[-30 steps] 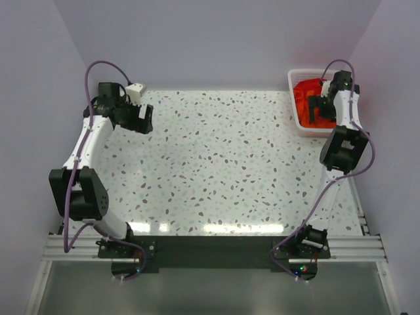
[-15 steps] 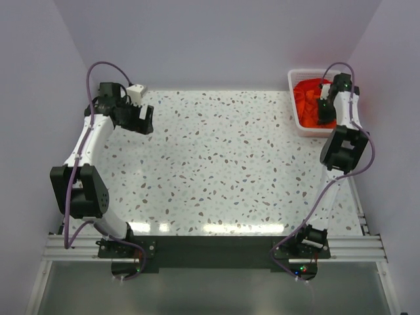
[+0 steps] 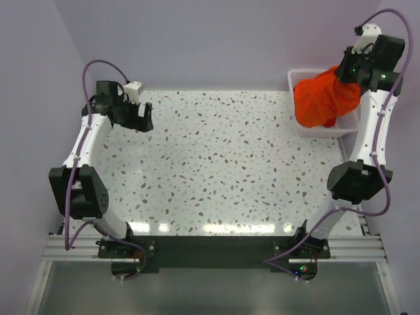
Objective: Fold and stack the t-shirts
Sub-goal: Grab the tshirt from the pile, then move the tshirt to the center of the board
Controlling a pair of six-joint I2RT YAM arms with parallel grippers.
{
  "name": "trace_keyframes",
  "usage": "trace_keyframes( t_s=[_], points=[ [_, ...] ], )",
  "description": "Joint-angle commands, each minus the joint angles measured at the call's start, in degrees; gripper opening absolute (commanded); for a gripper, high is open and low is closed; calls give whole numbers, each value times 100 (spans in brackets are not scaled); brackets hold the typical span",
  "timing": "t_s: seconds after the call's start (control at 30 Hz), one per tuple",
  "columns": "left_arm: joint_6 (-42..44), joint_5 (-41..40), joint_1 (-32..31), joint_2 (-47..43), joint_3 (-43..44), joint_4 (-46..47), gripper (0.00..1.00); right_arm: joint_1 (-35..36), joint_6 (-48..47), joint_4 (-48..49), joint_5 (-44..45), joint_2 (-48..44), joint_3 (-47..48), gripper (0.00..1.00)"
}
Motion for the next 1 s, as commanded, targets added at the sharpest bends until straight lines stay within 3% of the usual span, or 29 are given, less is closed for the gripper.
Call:
trace_keyframes(
  t_s=[0.0,0.23,0.43,0.57,0.73,0.77,0.8,0.83,0.87,0.97],
  points=[
    [-276,433,285,-226,354,188,100,-8,578,1013,-694,-433,55,0],
    [-759,1320,971,-121,557,188,100,106,1939,2411,-1485,-689,633,0],
    [-786,1550,1112,-261,531,215,100,782,2012,2904,-1828,-855,969,0],
    [-716,1541,1147,-472,452,285,100,1667,1643,2949,-1951,-1181,548,0],
    [-532,1602,1174,-683,408,215,100,2575,1036,2764,-1925,-1576,-812,0],
    [-479,1629,1174,-710,382,189,100,2776,984,2694,-1986,-1629,-1067,7],
    [-426,1664,1174,-745,329,154,100,2882,931,2633,-2065,-1716,-1592,26],
    [-304,1708,1174,-762,302,136,100,3075,826,2571,-2170,-1761,-1867,69],
    [-233,1717,1174,-780,276,75,100,3181,607,2440,-2206,-1848,-2148,97],
    [101,1734,1182,-850,92,-57,100,3411,210,2185,-1987,-1919,-3063,99]
  ],
)
